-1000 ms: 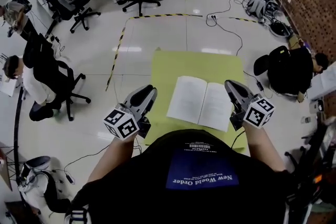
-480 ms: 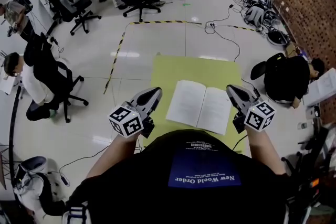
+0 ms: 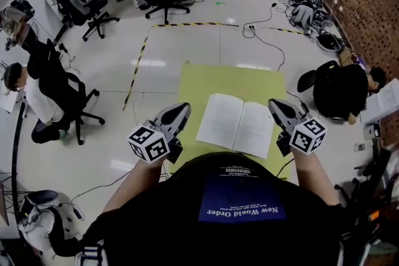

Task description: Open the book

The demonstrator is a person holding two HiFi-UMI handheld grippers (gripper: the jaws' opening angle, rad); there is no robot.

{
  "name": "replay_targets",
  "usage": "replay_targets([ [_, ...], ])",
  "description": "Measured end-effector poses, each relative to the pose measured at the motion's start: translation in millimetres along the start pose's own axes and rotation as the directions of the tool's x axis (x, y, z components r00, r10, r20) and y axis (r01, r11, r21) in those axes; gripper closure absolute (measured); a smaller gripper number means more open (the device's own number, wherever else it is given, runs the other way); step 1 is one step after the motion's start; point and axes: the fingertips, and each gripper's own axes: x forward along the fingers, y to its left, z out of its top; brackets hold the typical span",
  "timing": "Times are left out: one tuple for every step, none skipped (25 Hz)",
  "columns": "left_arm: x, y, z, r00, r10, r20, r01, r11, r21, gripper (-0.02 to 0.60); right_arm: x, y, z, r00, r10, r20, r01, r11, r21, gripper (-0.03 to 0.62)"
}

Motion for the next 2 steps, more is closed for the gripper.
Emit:
replay_targets([
  [1.9, -0.4, -1.5, 1.000, 0.002, -0.003, -0.002, 1.000, -0.003, 0.574, 0.2, -1.6, -0.2, 1.000, 0.003, -0.003, -0.003, 1.000, -0.003, 0.609],
  [3.6, -0.6, -2.9, 1.000, 0.004, -0.006, -0.004, 1.000, -0.006, 0.574, 0.5, -2.9, -0.5, 1.000, 0.005, -0.005, -0.005, 1.000, -0.005, 0.609],
])
